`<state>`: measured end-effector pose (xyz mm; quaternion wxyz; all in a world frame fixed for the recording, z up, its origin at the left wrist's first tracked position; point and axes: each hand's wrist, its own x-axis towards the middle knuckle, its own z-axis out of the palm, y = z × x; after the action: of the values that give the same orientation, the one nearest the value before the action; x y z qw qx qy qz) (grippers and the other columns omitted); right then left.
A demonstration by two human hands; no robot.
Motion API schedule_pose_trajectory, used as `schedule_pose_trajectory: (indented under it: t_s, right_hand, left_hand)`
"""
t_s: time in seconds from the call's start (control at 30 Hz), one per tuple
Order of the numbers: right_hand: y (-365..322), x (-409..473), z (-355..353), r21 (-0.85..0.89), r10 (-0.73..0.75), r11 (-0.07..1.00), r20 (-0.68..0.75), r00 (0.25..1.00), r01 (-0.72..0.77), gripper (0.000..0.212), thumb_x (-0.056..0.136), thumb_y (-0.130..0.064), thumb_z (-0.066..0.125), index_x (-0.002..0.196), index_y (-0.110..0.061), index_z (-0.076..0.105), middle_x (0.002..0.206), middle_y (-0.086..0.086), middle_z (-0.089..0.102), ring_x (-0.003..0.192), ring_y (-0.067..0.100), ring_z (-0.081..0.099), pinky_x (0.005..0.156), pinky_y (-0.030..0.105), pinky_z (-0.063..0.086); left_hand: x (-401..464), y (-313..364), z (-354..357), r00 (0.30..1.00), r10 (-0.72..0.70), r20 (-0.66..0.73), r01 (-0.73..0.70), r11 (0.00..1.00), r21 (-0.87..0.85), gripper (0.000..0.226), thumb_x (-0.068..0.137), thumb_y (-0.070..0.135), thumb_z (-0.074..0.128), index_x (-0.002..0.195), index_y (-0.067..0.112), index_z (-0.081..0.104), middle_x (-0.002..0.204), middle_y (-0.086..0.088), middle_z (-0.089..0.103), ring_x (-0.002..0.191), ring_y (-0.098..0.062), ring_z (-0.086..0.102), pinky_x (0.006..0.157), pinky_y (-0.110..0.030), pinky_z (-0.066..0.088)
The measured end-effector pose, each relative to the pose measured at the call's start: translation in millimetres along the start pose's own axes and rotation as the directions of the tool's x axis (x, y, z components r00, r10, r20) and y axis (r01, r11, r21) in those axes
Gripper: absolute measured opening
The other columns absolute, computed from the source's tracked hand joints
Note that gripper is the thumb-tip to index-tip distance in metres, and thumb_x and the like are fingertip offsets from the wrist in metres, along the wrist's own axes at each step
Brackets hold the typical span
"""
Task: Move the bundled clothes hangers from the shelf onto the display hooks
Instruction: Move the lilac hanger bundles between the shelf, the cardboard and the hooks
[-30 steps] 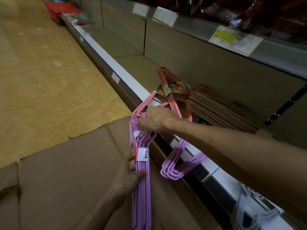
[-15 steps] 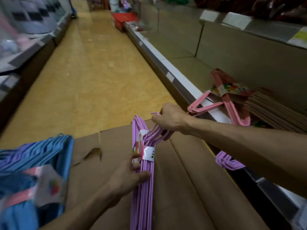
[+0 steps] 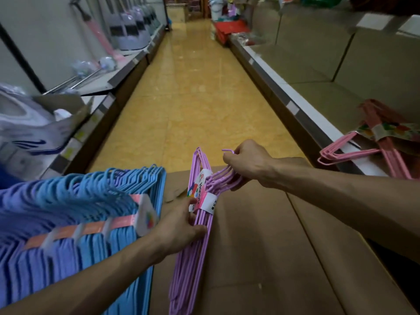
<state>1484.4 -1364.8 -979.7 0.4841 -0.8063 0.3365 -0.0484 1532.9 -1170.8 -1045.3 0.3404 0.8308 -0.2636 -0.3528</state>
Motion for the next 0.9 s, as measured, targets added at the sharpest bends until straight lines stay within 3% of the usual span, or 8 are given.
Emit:
schedule_pose_trajectory:
  t_s: [0.1, 0.27, 0.37, 0.47, 0.6, 0.77, 0.9]
  right_hand:
    - [-13, -1, 27, -0.033, -0.006, 0.999, 0.043, 0.999, 0.007, 0.031, 0.095, -0.015, 0.052, 0.083, 0.010, 0.067, 0.068, 0.019, 0.072, 0.055, 0.033, 0.072, 0.058, 0.046, 0.063]
    - [-29, -3, 74, -0.132, -0.007, 0.991, 0.106, 0.994, 0.022, 0.034, 0.097, -0.020, 0.053, 0.083, 0.007, 0.068, 0.069, 0.018, 0.072, 0.052, 0.030, 0.072, 0.056, 0.043, 0.063]
    - [-33, -5, 99, -0.190, -0.013, 0.981, 0.158, 0.987, 0.044, 0.033, 0.094, -0.018, 0.057, 0.078, 0.008, 0.068, 0.067, 0.020, 0.072, 0.054, 0.033, 0.072, 0.056, 0.047, 0.062]
    - [-37, -6, 116, -0.184, -0.030, 0.981, 0.191, 0.981, 0.066, 0.038, 0.091, -0.030, 0.067, 0.079, 0.006, 0.067, 0.073, 0.020, 0.071, 0.054, 0.032, 0.072, 0.053, 0.044, 0.062]
    - [-34, -3, 127, -0.077, -0.081, 0.992, 0.246, 0.966, 0.103, 0.055, 0.087, -0.051, 0.068, 0.085, 0.004, 0.070, 0.078, 0.018, 0.073, 0.066, 0.031, 0.074, 0.060, 0.047, 0.063]
    - [-25, -8, 132, 0.160, -0.179, 0.978, 0.294, 0.939, 0.137, 0.028, 0.097, -0.033, 0.060, 0.091, -0.006, 0.066, 0.093, 0.019, 0.073, 0.085, 0.033, 0.074, 0.070, 0.050, 0.063]
    - [-22, -17, 138, 0.414, -0.149, 0.910, 0.327, 0.933, 0.001, 0.013, 0.103, -0.022, 0.052, 0.098, -0.012, 0.060, 0.096, 0.015, 0.061, 0.085, 0.028, 0.064, 0.079, 0.044, 0.061]
  left_hand:
    - [-7, -11, -16, 0.997, -0.074, 0.014, 0.073, 0.995, 0.064, 0.072, 0.089, 0.023, 0.071, 0.148, 0.026, 0.031, 0.119, -0.005, 0.062, 0.094, -0.017, 0.066, 0.081, -0.032, 0.059]
    - [-18, -22, -47, 0.987, -0.137, 0.089, 0.125, 0.983, 0.137, 0.060, 0.094, 0.021, 0.066, 0.145, 0.013, 0.036, 0.109, -0.009, 0.070, 0.088, -0.017, 0.071, 0.084, -0.033, 0.059]
    - [-21, -20, -68, 0.992, -0.106, 0.069, 0.070, 0.913, 0.402, 0.053, 0.095, 0.026, 0.063, 0.142, 0.014, 0.042, 0.116, -0.004, 0.070, 0.101, -0.016, 0.068, 0.093, -0.034, 0.054]
    - [-20, -8, -93, 0.997, -0.028, 0.072, -0.028, 0.739, 0.674, 0.046, 0.098, 0.024, 0.056, 0.142, 0.017, 0.045, 0.127, -0.003, 0.065, 0.110, -0.017, 0.062, 0.089, -0.026, 0.049]
    - [-18, 8, -125, 0.989, 0.140, 0.040, -0.110, 0.538, 0.836, 0.030, 0.100, 0.017, 0.046, 0.125, 0.015, 0.062, 0.116, -0.010, 0.069, 0.102, -0.023, 0.065, 0.086, -0.034, 0.053]
    - [-23, 10, -153, 0.930, 0.365, 0.045, -0.212, 0.432, 0.877, 0.029, 0.097, 0.028, 0.051, 0.123, 0.017, 0.060, 0.110, -0.005, 0.067, 0.098, -0.023, 0.062, 0.082, -0.043, 0.052]
    - [-19, -5, -155, 0.942, 0.321, 0.100, -0.190, 0.262, 0.946, 0.056, 0.090, 0.055, 0.055, 0.136, 0.024, 0.046, 0.130, 0.002, 0.058, 0.123, -0.020, 0.050, 0.104, -0.041, 0.038]
